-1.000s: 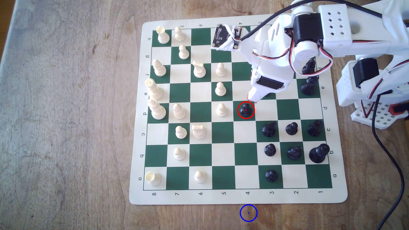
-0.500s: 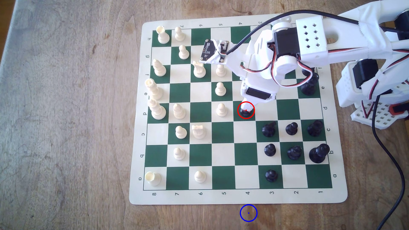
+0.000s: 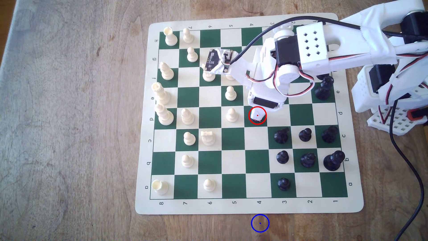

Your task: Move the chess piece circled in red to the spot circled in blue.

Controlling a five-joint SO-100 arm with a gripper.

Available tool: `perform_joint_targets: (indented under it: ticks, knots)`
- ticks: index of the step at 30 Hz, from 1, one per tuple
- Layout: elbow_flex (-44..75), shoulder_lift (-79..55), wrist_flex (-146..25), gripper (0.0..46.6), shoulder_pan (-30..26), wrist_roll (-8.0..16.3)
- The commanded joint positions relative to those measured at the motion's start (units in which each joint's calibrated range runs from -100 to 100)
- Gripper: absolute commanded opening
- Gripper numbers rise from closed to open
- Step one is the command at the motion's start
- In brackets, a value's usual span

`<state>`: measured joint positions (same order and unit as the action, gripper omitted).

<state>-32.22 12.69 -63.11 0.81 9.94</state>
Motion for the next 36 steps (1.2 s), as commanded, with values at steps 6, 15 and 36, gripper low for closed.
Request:
perform_joint_targets:
  ticks: [6,15,36]
  knots:
    - [5.38,-1.57,1.93,13.6,-0.69,0.05]
    - [6.83,-4.46,1.93,11.6,-1.71,0.29]
    - [8.19,-9.30,1.93,8.3,-2.57,0.73]
